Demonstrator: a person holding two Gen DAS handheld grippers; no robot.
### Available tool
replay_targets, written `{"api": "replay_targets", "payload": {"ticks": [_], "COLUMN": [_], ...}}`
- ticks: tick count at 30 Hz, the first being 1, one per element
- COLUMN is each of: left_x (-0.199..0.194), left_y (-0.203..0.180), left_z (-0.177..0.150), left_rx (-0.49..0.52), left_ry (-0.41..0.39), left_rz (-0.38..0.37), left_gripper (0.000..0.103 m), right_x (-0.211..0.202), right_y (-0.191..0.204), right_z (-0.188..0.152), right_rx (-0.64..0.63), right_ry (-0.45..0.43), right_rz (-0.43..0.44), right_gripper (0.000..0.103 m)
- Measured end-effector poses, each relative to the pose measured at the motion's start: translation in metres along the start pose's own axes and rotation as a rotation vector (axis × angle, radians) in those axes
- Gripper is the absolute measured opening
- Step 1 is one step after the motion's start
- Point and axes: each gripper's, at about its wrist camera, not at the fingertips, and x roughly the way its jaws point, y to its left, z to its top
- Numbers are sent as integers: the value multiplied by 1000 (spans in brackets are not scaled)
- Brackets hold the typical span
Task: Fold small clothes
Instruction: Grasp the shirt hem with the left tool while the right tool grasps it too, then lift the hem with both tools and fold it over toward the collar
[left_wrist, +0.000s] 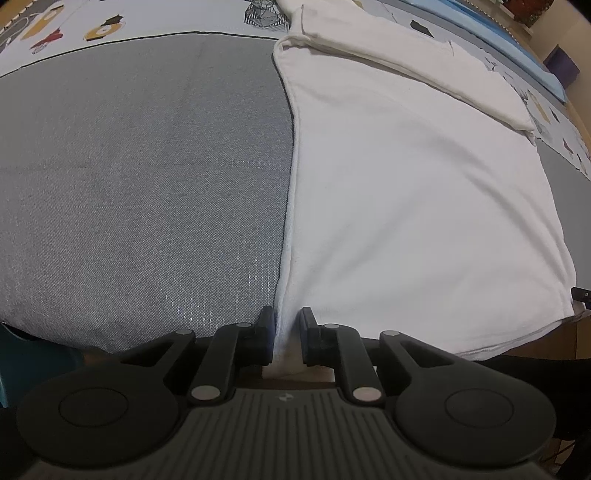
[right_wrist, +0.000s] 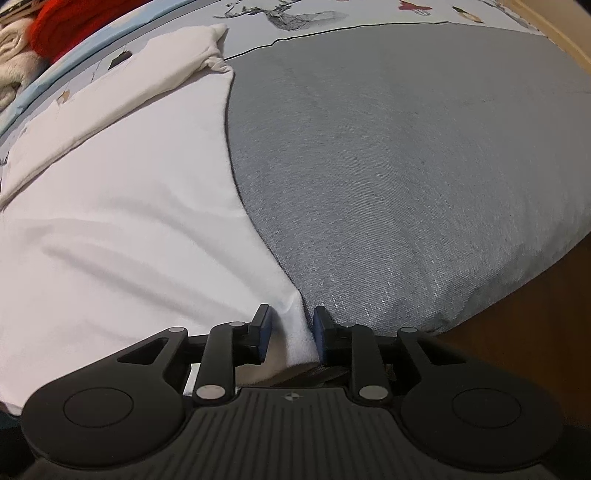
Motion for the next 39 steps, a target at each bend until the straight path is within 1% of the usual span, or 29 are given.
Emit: {"api": "replay_targets", "payload": {"ticks": [2,3,7,8,9,11,12,13,18,22,27,29,32,34,37,38,39], "left_x": [0,0,2,2,2,2,2,1,-15,-50,-108,-135,-183,-209,-224,-222,-216], "left_y": [0,1,0,0,-1,-5,-6,-8,-16,-22,-18,-17,-15,-13,-9,-9,-9], "left_z": [-1,-1,0,0,-1,-2,-2,-3,-4,-6,-11,-18,-34,-43,-43,-38,-30], "left_rx": [1,1,5,7,14,30,42,53,106,147,132,139,159,153,133,131,137], "left_ry": [1,0,2,2,1,-3,-7,-12,-69,-160,-276,-316,-393,-428,-440,-438,-431], "left_rz": [-1,-1,0,2,5,12,15,18,24,0,-98,-120,-165,-198,-230,-237,-227], "left_gripper": [15,15,15,15,15,14,11,5,3,3,3,3,3,3,3,3,3], "right_x": [0,0,-1,-1,-1,-2,-4,-7,-31,-66,-128,-153,-202,-229,-244,-241,-233], "right_y": [3,4,11,13,14,12,12,11,10,15,7,1,-12,-22,-34,-35,-36], "right_z": [0,0,-3,-4,-4,-4,-3,-3,4,10,15,14,5,-2,-2,4,10], "right_rx": [-13,-21,-63,-75,-79,-71,-67,-63,-15,-30,-35,-43,-63,-63,-50,-34,-29], "right_ry": [3,5,7,7,6,4,-2,-15,-113,-208,-307,-340,-404,-448,-481,-476,-471], "right_rz": [5,8,19,23,33,59,69,77,148,207,302,341,425,478,508,510,505], "right_gripper": [26,28,27,21,10,9,8,8,7,7,6,6,6,6,6,6,6]}}
